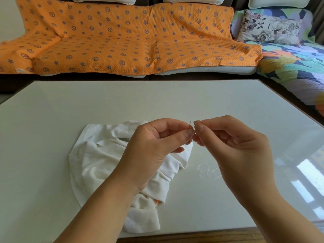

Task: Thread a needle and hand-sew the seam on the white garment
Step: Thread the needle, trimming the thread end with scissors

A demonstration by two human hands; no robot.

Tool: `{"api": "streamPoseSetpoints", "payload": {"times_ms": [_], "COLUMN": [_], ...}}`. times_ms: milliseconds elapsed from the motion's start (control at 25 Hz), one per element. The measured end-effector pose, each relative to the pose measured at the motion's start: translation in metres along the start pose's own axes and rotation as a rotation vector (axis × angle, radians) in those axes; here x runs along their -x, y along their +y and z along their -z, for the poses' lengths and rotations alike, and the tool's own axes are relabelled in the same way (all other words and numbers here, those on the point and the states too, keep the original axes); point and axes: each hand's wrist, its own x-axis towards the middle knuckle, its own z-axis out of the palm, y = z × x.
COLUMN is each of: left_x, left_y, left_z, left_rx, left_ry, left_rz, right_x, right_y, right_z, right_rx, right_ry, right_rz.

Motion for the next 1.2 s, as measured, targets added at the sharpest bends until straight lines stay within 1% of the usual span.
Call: {"api": "streamPoseSetpoints", "payload": {"times_ms": [200, 1200], "left_x": [0.0001, 0.0022], "left_y": [-0.0001, 0.0013], "left_z": [-0.0013, -0.0033], "left_rx": [-0.014, -0.08], "left_ry": [-0.003, -0.006], "left_rz": [0.0, -0.024], "right_x": [0.0011, 0.0024], "right_y": [0.0003, -0.0004], "right_z": [0.0006, 0.0], "right_rx": [0.02, 0.044], "right_ry": [-0.01, -0.01], "right_rz": [0.033, 0.022]}}
